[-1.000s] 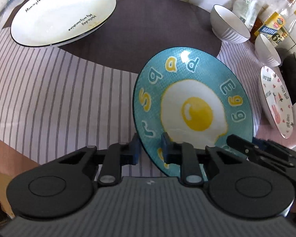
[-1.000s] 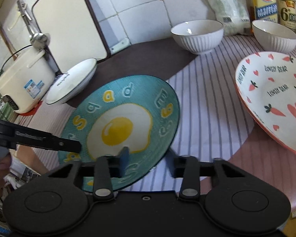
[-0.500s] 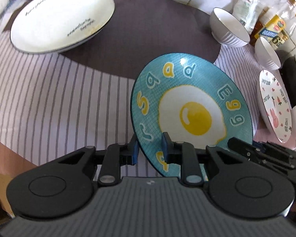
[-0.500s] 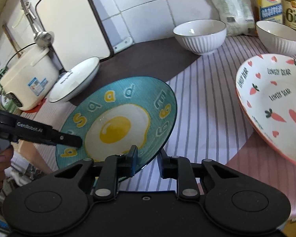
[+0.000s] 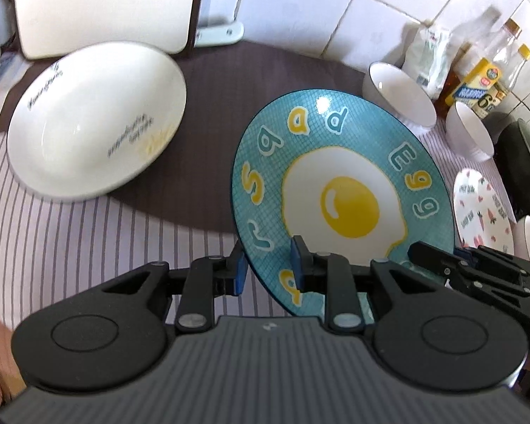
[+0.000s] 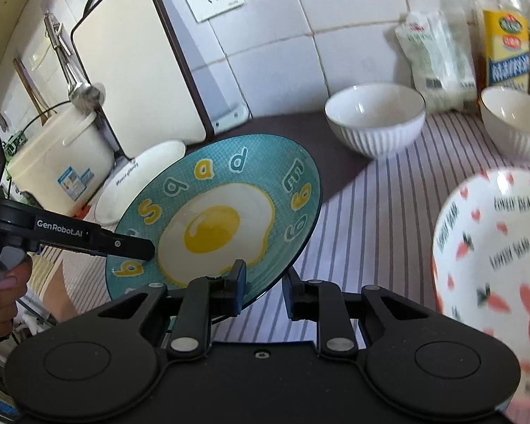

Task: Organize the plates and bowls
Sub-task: 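Grasp the blue egg-print plate rim with the left tool and lift it, then lower the blue plate onto the mat and open the left tool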

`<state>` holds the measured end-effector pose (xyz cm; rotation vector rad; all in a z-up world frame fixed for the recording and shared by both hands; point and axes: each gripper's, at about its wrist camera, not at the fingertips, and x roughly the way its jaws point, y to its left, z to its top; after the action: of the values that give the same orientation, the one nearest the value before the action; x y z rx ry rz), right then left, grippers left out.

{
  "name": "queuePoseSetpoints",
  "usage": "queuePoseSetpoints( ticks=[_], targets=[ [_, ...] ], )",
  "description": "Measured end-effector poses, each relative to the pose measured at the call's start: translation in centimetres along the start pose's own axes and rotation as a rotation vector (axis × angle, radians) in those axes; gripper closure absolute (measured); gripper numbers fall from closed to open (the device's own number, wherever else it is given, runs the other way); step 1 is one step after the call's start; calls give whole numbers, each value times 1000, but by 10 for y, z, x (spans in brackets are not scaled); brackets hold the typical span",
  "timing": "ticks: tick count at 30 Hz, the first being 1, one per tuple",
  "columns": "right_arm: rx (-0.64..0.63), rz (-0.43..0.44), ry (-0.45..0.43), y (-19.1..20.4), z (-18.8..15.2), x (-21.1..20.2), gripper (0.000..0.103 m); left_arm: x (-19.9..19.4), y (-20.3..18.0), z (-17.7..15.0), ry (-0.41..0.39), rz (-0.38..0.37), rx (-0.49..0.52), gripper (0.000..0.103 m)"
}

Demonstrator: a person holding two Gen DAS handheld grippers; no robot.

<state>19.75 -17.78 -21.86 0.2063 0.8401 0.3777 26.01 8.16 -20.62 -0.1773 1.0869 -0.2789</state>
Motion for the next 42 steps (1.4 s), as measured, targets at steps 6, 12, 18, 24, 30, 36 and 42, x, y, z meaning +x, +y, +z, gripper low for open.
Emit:
queuePoseSetpoints(
  ticks=[6, 12, 18, 24, 30, 36, 42],
  targets=[
    [3, 14, -6, -10, 22, 24, 76, 13, 0, 24, -13, 33, 45, 78],
    [11, 3, 17, -19, 37, 49, 76, 40, 5, 37, 9, 29, 23, 78],
    [30, -28, 53, -29, 45, 66, 76, 59, 7, 43, 31, 33, 11, 78],
    [14, -69, 60, -26, 48, 72, 76, 66, 12, 40, 60, 8, -62, 78],
    [20, -192, 110, -17, 53, 79, 70, 65, -5, 30, 97, 66, -41, 78],
    [7, -161, 80, -9, 54, 41, 43, 31, -29, 32, 105, 114, 3, 70],
    [10, -120, 12, -9, 51, -23, 29, -14, -73, 27, 86, 82, 80, 61]
  ],
)
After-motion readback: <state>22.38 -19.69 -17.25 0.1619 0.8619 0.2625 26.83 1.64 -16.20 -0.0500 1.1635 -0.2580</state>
